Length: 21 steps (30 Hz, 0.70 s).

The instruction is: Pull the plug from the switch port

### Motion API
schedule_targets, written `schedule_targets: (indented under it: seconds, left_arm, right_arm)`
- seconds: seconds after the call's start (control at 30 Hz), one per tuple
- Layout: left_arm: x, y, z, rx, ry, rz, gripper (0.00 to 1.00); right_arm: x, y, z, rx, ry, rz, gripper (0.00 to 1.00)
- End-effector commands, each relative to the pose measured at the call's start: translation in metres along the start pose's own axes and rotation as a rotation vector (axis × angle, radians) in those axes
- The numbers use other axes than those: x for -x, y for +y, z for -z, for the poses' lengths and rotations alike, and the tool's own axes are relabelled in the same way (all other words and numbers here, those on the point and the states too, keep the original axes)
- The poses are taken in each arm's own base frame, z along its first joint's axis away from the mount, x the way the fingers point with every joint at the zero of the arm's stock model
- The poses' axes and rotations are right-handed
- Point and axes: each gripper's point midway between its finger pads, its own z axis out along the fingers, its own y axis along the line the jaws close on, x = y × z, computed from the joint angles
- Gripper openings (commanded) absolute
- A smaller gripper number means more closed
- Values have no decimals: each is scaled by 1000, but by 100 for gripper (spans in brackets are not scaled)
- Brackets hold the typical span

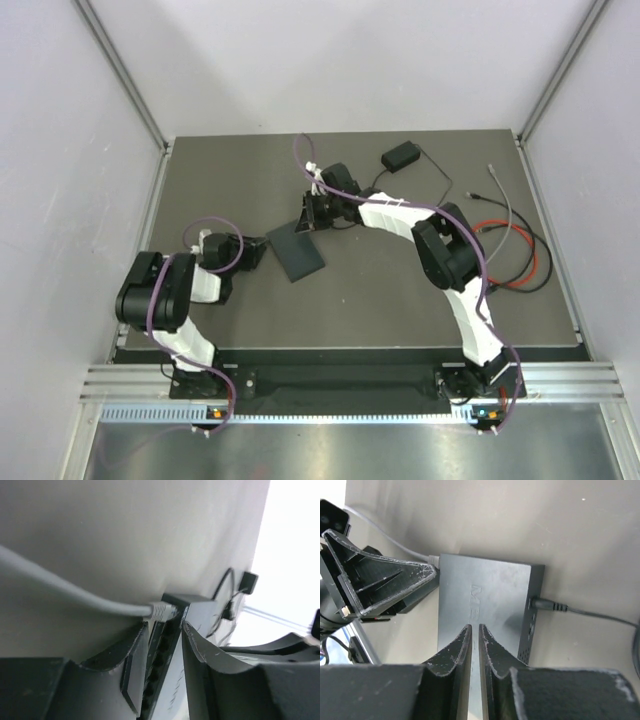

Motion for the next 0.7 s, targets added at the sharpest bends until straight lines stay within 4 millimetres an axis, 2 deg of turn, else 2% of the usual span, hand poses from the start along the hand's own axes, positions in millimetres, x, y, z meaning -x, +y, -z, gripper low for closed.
schedule_targets:
  seconds: [0.0,0.03,0.1,0.13,0.27,0.5,0.67]
  left_arm:
    - [5,3,-5,-39,-46,61,39]
    - [7,-2,-6,-70,-53,64,39]
    - [6,6,-9,-61,-56,90,38]
    - [9,0,-8,-99,-69,94,38]
    - [10,18,-3,-62,-103,125,38]
    - [15,23,2,-35,-168,129,37]
    - [10,19,-11,-24,-139,111,35]
  right_arm:
    - [10,12,-13,66,-33,20,11]
    - [8,10,-15,66,-29,15,11]
    - [4,9,-18,70,-22,11,10]
    - [3,8,-19,70,-18,10,10]
    - [-2,4,-21,59,-6,11,10]
    - [-4,4,-26,60,2,4,9]
    - [-7,2,-31,58,15,-6,9]
